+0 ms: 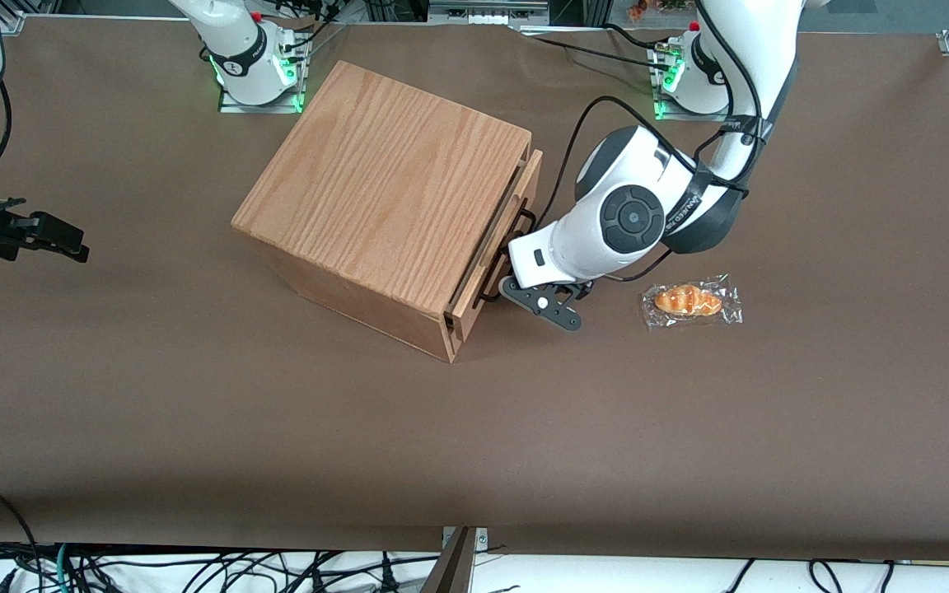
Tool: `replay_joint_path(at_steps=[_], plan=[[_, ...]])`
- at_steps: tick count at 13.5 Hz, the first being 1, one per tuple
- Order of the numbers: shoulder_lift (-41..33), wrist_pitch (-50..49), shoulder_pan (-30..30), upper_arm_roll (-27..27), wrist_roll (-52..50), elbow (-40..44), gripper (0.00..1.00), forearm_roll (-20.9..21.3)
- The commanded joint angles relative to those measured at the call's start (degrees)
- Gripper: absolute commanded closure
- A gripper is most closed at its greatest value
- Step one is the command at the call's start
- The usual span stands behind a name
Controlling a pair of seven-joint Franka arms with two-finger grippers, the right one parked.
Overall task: Open top drawer with left arm
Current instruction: 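Pull the handle with the left gripper, sliding the drawer out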
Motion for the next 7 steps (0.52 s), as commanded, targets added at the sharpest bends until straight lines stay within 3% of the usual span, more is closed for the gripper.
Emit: replay_joint_path(at_steps=[1,3,7], plan=[[0.7,-0.9,2.1,0.7,0.3,0.6,0.00,5.0],[0.3,-1.6,3.9,0.6,0.4,0.7,0.00,8.2],[0.2,-2.5,7.0,0.6,0.5,0.8,0.00,9.7]])
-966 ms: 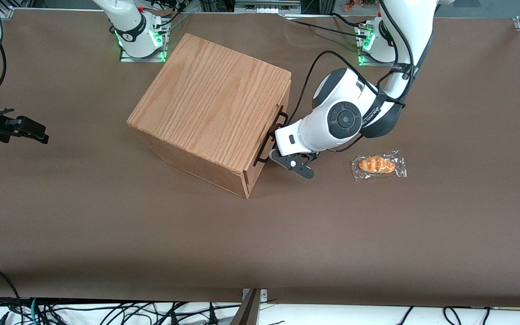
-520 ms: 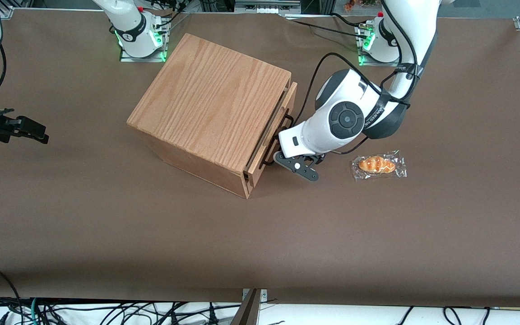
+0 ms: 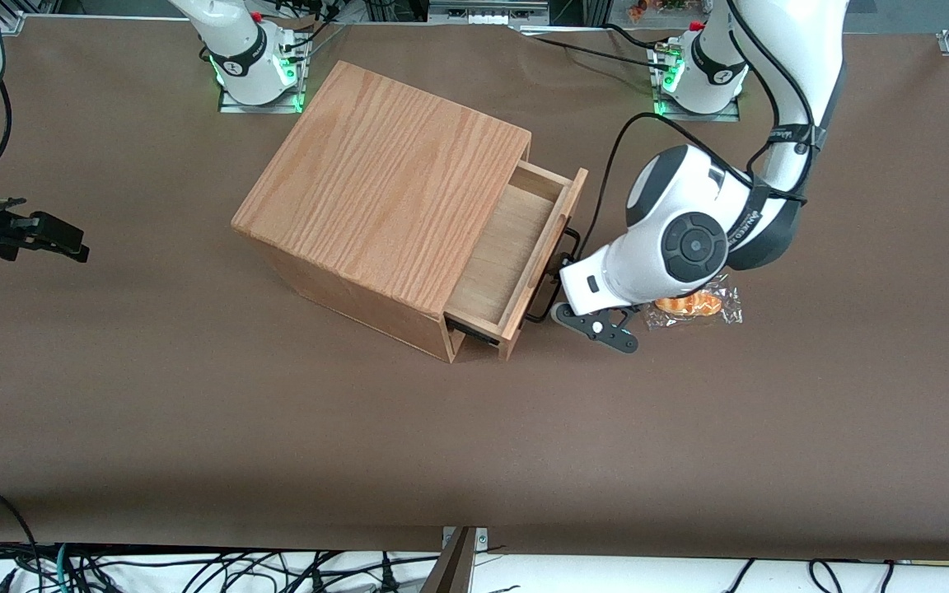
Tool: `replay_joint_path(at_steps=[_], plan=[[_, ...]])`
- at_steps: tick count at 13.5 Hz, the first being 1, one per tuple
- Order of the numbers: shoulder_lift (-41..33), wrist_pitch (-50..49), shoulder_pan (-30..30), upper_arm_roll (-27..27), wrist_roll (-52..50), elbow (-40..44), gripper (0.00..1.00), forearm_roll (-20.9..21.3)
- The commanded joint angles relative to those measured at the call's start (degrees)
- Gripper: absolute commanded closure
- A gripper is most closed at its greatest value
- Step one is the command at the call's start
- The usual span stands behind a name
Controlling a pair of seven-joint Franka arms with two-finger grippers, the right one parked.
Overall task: Open top drawer with left arm
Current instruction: 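Pull the handle with the left gripper, sliding the drawer out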
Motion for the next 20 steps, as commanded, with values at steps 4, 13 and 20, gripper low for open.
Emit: replay_joint_path(at_steps=[4,13,20], plan=[[0.4,-0.7,4.8,0.6,4.0,1.1,0.00,8.3],[-0.5,-1.1,7.8,0.5,6.7,1.3,0.00,8.3],[-0.6,-4.0,7.9,0.0,6.5,1.9,0.00,4.3]])
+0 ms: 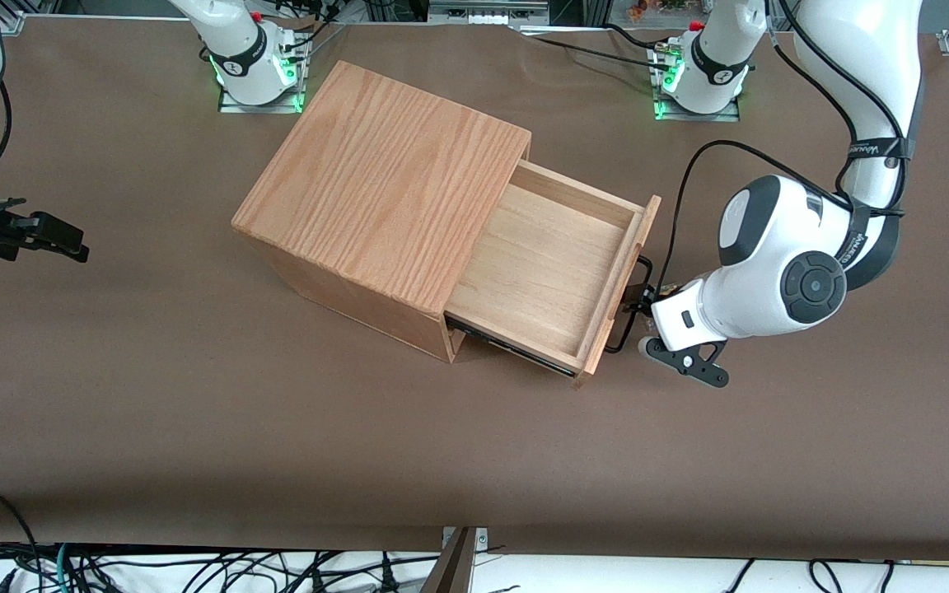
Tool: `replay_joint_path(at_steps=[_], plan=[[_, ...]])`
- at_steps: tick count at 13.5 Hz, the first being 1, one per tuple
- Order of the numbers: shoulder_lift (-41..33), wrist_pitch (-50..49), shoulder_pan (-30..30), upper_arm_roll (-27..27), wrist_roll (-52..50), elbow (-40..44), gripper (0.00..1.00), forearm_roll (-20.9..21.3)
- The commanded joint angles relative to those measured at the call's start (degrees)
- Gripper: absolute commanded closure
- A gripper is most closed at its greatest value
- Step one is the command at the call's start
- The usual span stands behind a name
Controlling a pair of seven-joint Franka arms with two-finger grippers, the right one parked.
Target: Open top drawer with left arm
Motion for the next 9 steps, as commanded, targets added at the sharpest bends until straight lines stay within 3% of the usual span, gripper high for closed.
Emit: replay_joint_path(at_steps=[1,9], plan=[[-1.3,-2.9,-0.8,0.4,-0.8,1.4,0.00,-0.5],[-4.0,-9.4,1.2,0.2,-1.0,1.6,0.00,-9.2]])
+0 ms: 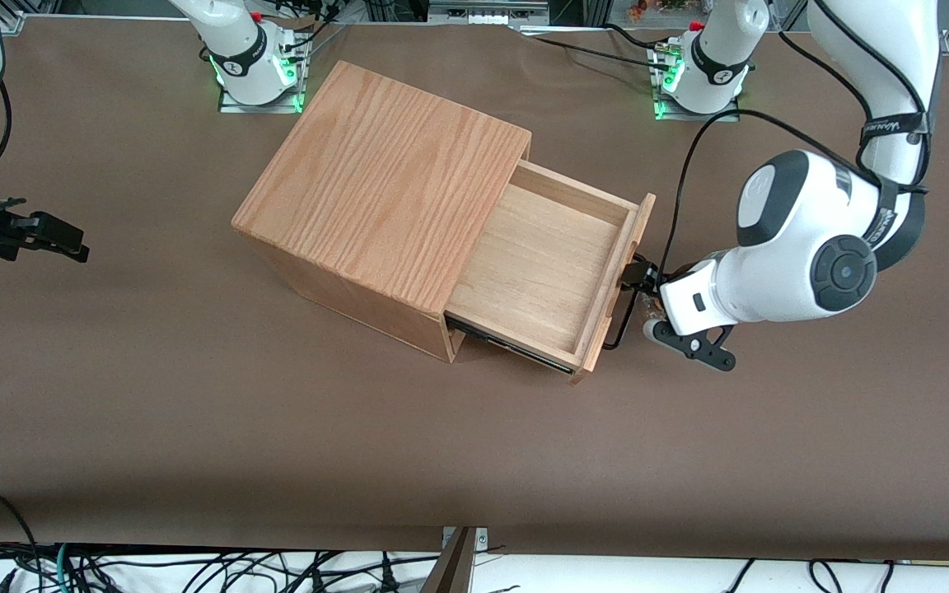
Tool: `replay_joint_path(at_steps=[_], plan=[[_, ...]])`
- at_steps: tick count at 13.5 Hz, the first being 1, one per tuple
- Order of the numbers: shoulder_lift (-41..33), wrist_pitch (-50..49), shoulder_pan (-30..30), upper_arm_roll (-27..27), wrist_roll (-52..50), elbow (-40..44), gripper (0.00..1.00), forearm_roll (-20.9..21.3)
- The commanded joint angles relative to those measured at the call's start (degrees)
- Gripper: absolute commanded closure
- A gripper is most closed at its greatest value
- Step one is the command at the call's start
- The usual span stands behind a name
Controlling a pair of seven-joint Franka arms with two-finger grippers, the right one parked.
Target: Open top drawer with left arm
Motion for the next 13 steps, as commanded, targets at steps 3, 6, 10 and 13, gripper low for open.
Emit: replay_joint_path(at_steps=[3,6,10,13], plan=[[-4.1,-6.0,0.6,0.8,-0.3,2.9,0.00,-0.8],[-9.1,-7.0,2.8,1.6,-0.3,3.5,0.00,5.4],[-12.2,-7.7,5.6,1.5,-0.5,3.7,0.00,13.1],[-14.5,-9.8,5.5,1.5,-0.9,3.7,0.00,19.1]])
